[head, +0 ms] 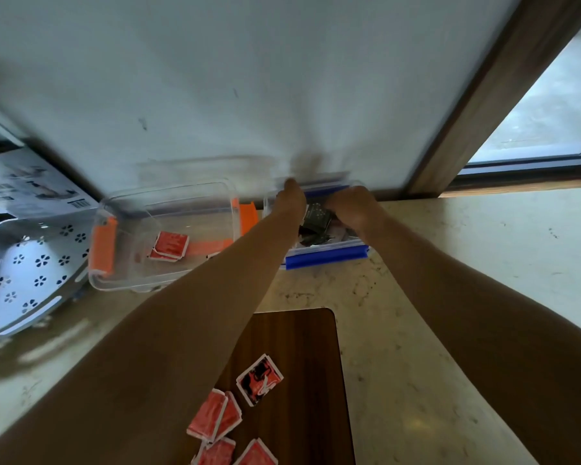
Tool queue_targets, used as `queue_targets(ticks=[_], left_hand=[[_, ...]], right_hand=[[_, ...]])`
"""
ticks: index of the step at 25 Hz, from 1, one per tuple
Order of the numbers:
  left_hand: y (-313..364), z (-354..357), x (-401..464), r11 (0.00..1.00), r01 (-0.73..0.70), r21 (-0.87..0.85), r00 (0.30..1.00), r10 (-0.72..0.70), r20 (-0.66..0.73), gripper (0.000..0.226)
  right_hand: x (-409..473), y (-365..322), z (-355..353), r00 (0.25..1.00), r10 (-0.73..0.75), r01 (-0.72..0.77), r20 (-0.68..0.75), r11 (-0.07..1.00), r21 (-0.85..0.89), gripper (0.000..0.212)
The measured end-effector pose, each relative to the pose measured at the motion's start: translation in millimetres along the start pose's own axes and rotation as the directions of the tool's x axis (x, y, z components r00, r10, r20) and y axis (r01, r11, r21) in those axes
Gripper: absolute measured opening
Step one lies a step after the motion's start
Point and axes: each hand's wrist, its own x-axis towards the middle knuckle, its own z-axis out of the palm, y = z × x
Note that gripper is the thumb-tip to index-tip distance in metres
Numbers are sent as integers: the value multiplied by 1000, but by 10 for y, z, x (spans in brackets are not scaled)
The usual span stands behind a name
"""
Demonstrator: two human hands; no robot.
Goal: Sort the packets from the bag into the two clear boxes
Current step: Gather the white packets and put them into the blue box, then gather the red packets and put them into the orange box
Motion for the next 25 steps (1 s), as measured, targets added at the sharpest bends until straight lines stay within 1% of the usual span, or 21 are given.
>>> queue_targets(ticks=[2,3,4,5,6,7,8,9,10,11,12,14,15,16,18,19,22,25], left_hand=[[42,-47,-113,999,-23,37,1000,23,12,61],[61,-77,-190,998,-44,40,999,43,30,63],[67,-110,-262,996,-72,45,997,70,46,65],[71,-162,-374,995,-96,41,994,94,59,66],[52,-227,-486,992,-124,26,990,121,71,65],[8,-307,-609,991,-137,10,987,135,85,62],[-53,-384,-720,990,-142,-1,986,141,92,59],[-115,-469,-847,989,-146,-11,984,146,98,57],[-203,-561,-985,988,-154,-19,982,155,105,57],[-293,-651,-1120,987,-157,-31,981,159,113,60],[-402,-744,-1248,988,-148,-39,982,151,113,63],[-666,-931,-1491,992,-110,-65,990,115,84,67],[-832,-1019,-1602,993,-85,-82,992,92,85,66],[-988,-1097,-1692,994,-57,-96,993,66,96,66],[-1289,-1267,-1820,994,0,-110,995,10,96,67],[-1435,-1358,-1868,994,21,-104,996,-11,88,68],[-1837,-1641,-1997,992,76,-100,996,-70,62,69],[-2165,-1882,-2085,989,119,-83,993,-116,34,67]], right_hand=[[-138,-41,-81,997,-77,76,-15,994,-76,11],[-257,-80,-126,993,-114,115,18,981,-159,15],[-368,-86,-157,978,-206,204,19,946,-253,19],[-491,-90,-172,973,-229,229,24,948,-219,22],[-584,-69,-165,968,-252,249,18,940,-231,25],[-689,-45,-169,965,-261,257,9,948,-189,27],[-825,-30,-163,962,-272,267,-1,945,-187,28],[-963,8,-149,963,-271,269,13,945,-185,28],[-1128,59,-125,961,-275,276,41,932,-235,29],[-1321,111,-86,957,-278,289,76,925,-246,30],[-1533,181,-47,944,-306,331,125,885,-328,31],[-1896,383,98,901,-367,435,233,758,-486,24],[-2054,503,177,901,-362,434,238,766,-475,19],[-2218,589,243,917,-328,396,228,818,-417,19],[-2516,760,392,946,-243,308,214,878,-367,23],[-2635,851,461,951,-205,278,230,892,-357,25],[-2900,1117,660,957,-118,213,266,906,-366,24],[-3011,1247,778,955,-79,192,285,898,-396,24]])
